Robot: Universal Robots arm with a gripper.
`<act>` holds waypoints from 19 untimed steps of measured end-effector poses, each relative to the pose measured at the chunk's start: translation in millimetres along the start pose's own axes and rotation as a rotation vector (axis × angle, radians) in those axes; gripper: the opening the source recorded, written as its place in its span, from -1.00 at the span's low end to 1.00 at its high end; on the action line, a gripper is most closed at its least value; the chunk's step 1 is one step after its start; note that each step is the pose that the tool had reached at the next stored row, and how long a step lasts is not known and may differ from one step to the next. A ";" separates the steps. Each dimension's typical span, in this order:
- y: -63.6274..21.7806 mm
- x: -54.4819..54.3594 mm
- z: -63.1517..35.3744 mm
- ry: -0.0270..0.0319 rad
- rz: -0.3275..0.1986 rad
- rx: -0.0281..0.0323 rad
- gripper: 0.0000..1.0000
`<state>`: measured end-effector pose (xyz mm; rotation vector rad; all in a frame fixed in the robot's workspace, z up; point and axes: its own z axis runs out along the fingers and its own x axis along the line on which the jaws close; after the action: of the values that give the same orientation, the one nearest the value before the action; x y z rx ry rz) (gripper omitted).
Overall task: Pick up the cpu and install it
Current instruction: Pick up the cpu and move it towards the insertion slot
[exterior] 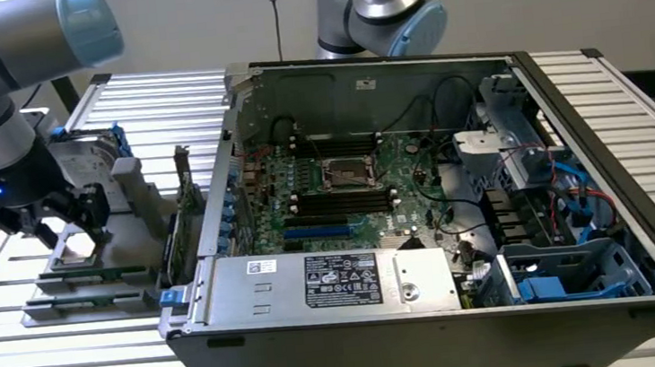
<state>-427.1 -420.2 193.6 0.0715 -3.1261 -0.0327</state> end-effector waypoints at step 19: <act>-0.2 -1.9 6.1 0.0040 0.000 0.0199 0.35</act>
<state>-425.3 -420.1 187.5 0.0712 -3.1228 -0.0014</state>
